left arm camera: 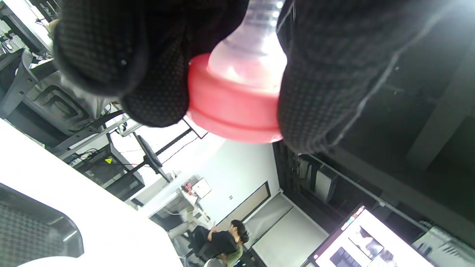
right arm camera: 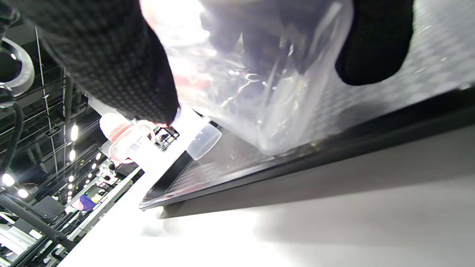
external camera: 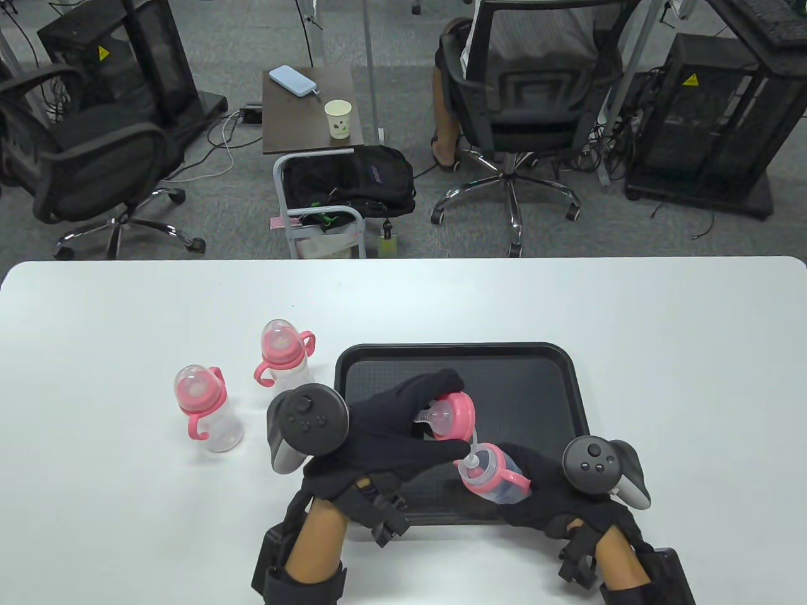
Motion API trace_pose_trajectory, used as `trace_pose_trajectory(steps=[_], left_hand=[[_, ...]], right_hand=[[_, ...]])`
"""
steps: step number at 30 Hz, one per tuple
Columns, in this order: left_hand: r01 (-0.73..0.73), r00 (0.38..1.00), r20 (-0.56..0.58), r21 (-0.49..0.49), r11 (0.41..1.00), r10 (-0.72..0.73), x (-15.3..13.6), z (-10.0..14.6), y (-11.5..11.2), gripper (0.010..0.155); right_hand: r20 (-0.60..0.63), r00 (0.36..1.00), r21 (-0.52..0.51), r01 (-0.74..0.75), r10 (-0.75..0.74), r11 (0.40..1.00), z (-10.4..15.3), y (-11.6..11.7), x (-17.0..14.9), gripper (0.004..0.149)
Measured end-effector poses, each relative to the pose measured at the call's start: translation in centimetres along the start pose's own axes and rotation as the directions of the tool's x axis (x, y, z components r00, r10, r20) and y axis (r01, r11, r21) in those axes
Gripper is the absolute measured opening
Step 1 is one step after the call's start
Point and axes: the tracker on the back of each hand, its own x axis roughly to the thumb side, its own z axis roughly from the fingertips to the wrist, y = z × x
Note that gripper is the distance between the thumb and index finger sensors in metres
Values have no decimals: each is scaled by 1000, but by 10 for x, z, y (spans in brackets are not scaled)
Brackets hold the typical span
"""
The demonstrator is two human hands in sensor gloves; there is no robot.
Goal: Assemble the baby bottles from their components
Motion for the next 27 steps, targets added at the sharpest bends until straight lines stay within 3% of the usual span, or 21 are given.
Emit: trace_pose_trajectory(steps=[14, 18, 27], left_hand=[[39, 990, -126, -165, 985, -61, -26, -12, -25, 84], [82, 975, -177, -263, 961, -132, -36, -16, -38, 84], [113, 963, -193, -349, 930, -190, -41, -22, -62, 84]], right_hand=[[34, 999, -31, -8, 9, 999, 5, -8, 9, 92], [31, 999, -69, -30, 32, 997, 8, -12, 10, 92], [24, 996, -113, -84, 87, 990, 12, -18, 13, 92]])
